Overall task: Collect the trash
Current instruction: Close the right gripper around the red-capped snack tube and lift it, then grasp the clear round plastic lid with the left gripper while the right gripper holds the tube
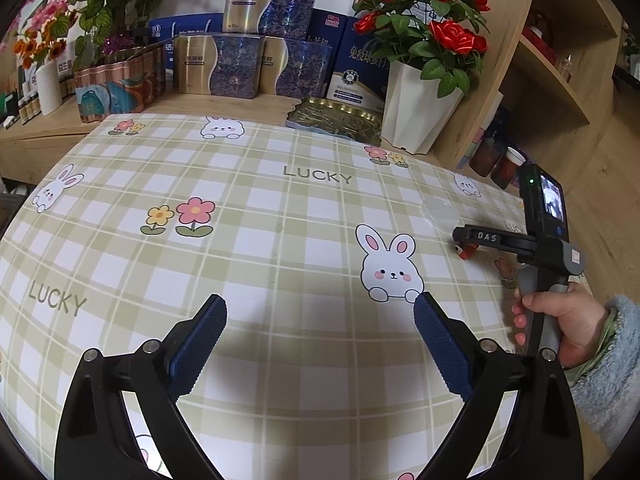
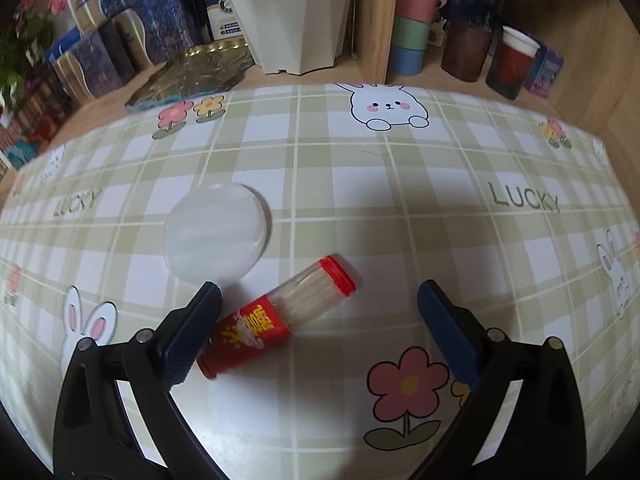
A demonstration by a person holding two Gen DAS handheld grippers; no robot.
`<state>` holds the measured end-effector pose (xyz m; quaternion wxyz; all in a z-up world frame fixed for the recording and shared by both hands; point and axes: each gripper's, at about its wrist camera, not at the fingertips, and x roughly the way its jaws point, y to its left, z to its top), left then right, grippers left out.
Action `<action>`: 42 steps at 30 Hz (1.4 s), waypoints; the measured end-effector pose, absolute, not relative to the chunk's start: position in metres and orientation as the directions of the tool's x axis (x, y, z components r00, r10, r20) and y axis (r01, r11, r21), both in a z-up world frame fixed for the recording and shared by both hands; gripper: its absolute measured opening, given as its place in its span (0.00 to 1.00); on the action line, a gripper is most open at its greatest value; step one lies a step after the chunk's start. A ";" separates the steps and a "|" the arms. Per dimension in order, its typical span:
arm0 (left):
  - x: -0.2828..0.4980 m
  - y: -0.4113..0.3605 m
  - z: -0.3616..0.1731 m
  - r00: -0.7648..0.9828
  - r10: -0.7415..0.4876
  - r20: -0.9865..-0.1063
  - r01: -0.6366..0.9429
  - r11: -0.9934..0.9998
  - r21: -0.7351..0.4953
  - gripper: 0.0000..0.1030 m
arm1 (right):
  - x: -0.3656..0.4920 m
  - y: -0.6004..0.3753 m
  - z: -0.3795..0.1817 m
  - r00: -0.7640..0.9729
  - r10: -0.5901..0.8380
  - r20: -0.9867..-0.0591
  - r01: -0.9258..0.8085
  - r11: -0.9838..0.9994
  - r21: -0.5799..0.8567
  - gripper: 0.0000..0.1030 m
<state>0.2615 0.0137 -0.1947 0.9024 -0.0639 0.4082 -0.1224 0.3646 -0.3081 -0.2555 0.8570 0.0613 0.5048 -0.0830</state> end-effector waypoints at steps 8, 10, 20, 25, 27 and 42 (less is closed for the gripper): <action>0.278 0.002 -0.204 0.620 -0.281 -0.732 0.188 0.960 -0.210 0.90 | 0.337 -0.303 -0.246 0.524 -0.009 -0.852 0.077 0.996 0.037 0.33; 0.284 -0.008 -0.204 0.617 -0.295 -0.729 0.213 0.955 -0.207 0.90 | 0.331 -0.308 -0.245 0.535 0.007 -0.845 0.071 0.996 0.053 0.27; 0.344 -0.085 -0.202 0.581 -0.389 -0.715 0.405 0.900 -0.161 0.90 | 0.304 -0.329 -0.244 0.543 0.097 -0.834 0.054 0.987 0.149 0.26; 0.367 -0.117 -0.209 0.537 -0.417 -0.733 0.455 0.875 -0.165 0.90 | 0.293 -0.329 -0.243 0.536 0.102 -0.838 0.044 0.988 0.149 0.30; 0.373 -0.127 -0.214 0.517 -0.418 -0.747 0.466 0.869 -0.164 0.90 | 0.290 -0.327 -0.243 0.533 0.097 -0.840 0.034 0.990 0.136 0.30; 0.423 -0.202 -0.251 0.406 -0.371 -0.835 0.555 0.826 -0.097 0.90 | 0.249 -0.352 -0.222 0.653 0.069 -0.754 0.118 0.974 0.191 0.25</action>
